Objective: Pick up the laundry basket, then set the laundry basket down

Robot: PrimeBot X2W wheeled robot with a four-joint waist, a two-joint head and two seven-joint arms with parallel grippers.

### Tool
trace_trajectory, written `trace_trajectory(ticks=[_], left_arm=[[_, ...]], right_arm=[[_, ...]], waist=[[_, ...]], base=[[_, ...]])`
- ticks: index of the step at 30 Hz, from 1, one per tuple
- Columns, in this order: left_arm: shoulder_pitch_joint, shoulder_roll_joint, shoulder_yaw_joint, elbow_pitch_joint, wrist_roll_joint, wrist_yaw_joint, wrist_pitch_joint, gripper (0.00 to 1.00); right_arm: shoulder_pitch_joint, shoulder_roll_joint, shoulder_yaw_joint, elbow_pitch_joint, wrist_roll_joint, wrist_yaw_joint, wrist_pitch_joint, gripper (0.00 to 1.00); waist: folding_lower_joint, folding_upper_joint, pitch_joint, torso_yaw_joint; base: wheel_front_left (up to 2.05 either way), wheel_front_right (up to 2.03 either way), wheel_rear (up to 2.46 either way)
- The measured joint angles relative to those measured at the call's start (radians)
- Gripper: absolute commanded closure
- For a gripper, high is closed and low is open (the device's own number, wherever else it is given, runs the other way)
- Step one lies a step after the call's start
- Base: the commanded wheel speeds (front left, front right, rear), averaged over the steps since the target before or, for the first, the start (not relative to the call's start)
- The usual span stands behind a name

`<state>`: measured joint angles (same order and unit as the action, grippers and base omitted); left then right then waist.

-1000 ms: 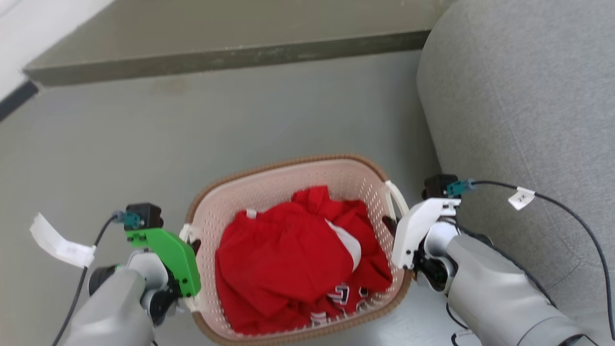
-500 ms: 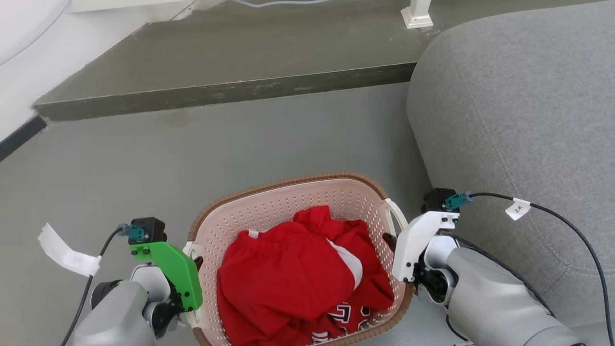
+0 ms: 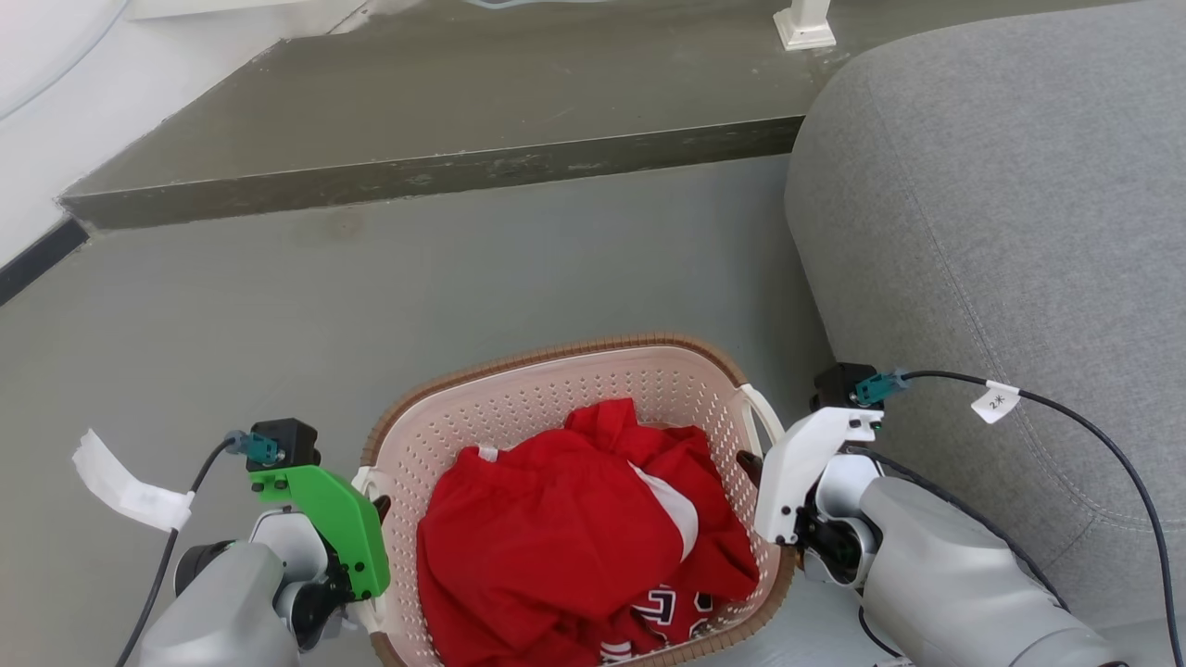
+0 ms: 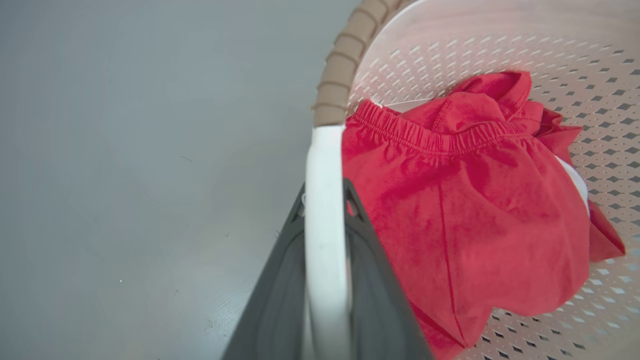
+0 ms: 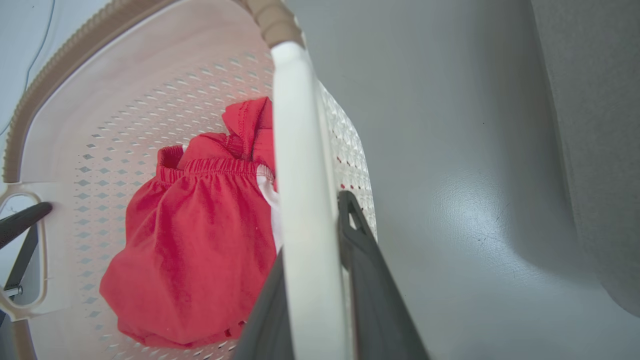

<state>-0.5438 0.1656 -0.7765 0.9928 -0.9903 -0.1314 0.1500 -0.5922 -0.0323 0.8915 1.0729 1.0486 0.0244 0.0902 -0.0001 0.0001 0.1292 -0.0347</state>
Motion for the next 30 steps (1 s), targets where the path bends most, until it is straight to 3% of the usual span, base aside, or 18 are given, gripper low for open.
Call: trace_trajectory(ticks=[30], left_arm=[[0.0,0.005,0.003,-0.013,-0.001,0.001,-0.001,1.0]], right_arm=[[-0.005,-0.003,0.023,-0.013,0.011,-0.011,0.0,1.0]], waist=[[0.0,0.0,0.018,-0.001]], base=[[0.0,0.0,0.0]])
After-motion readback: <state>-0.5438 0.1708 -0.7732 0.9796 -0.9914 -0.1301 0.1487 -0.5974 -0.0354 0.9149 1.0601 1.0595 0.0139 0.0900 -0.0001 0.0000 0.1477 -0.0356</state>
